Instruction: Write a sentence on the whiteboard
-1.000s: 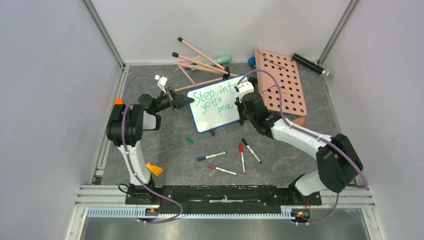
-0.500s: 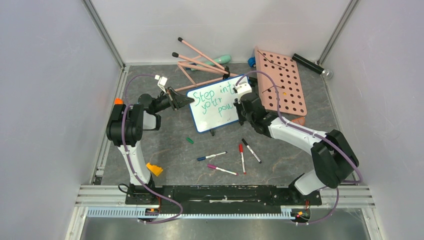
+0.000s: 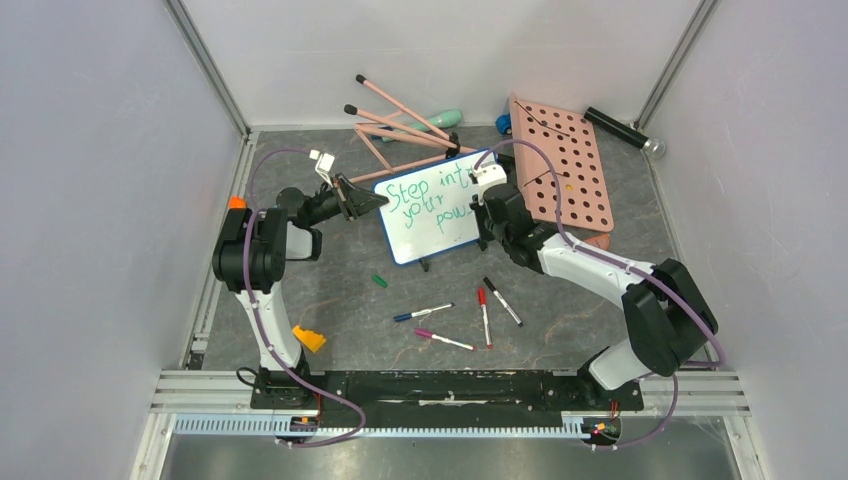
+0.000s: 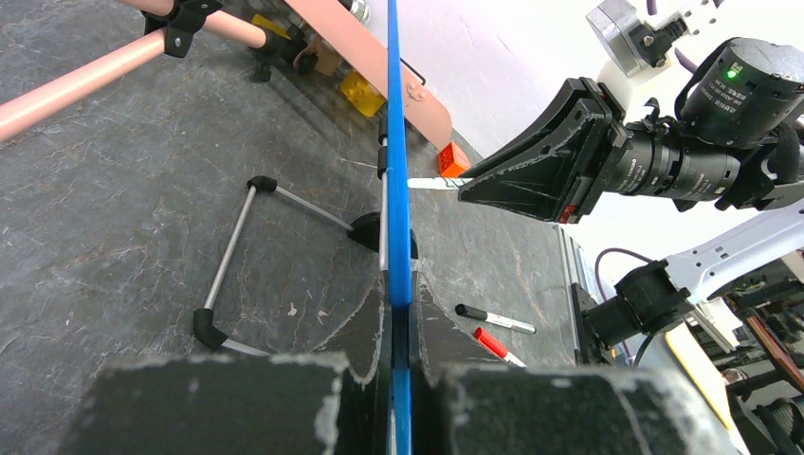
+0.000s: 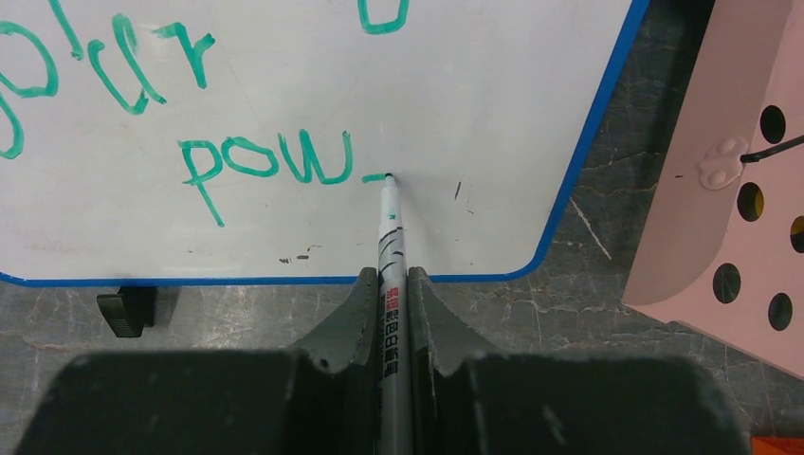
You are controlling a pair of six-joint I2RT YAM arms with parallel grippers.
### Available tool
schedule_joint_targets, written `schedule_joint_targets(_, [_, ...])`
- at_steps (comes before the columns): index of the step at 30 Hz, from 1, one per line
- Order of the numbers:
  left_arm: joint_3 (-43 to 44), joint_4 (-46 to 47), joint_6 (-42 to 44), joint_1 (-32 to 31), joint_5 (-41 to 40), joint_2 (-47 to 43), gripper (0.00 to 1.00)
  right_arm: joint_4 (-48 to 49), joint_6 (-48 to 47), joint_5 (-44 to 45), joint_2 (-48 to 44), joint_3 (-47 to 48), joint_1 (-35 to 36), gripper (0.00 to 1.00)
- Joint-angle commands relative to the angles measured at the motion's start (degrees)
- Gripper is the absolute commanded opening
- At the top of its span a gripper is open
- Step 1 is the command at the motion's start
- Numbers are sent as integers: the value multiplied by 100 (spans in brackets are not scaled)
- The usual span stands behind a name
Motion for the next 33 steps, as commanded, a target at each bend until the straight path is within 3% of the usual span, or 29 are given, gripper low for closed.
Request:
schedule_joint_targets(1, [166,428,87,17,122,90,2,155,46,162,62,260,-80,0])
schedule_joint_targets(15, [162,425,79,13,121,90,2,214,57,-110,131,475,-92,0])
schedule_joint_targets(33, [162,424,79,12,127,90,2,384,103,-490,-45,-136,-88,0])
